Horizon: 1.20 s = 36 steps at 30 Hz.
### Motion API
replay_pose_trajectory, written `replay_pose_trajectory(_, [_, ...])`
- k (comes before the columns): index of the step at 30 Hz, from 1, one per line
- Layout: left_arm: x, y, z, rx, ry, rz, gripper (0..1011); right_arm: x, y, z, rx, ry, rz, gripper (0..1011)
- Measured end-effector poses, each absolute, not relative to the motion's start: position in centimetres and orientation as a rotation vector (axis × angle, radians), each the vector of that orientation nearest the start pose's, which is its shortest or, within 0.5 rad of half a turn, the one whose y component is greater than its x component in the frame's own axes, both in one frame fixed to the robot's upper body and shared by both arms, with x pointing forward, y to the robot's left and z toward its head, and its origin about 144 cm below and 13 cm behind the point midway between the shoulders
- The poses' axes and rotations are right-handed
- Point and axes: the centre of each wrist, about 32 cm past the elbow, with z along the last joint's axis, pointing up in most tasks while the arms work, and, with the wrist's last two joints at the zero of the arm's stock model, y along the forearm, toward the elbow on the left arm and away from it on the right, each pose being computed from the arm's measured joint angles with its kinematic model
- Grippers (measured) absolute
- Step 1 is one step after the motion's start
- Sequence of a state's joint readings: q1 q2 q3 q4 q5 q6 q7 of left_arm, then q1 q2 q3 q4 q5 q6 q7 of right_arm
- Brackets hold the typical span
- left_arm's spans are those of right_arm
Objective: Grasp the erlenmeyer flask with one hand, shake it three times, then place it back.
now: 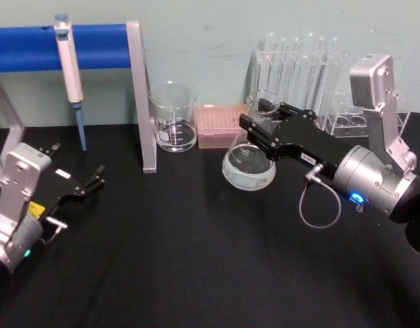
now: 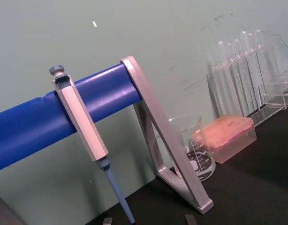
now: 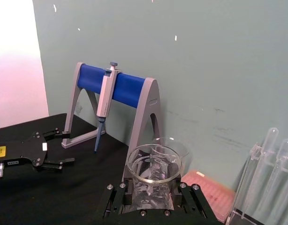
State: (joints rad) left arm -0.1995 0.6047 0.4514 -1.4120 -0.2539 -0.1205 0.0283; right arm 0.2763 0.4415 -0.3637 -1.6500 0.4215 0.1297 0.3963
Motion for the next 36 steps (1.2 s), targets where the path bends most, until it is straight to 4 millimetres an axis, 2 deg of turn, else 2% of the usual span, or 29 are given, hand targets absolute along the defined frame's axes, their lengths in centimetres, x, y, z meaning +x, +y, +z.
replay_pose_trajectory(25, [48.86, 30.97, 113.98, 0.304, -0.285, 1.248, 1001, 51.11, -23.87, 123.43, -0.029, -0.09, -0.808, 450])
replay_pose_trajectory(36, [48.86, 30.97, 113.98, 0.305, -0.285, 1.248, 1001, 51.1, -23.62, 122.99, -0.014, -0.092, -0.653, 450])
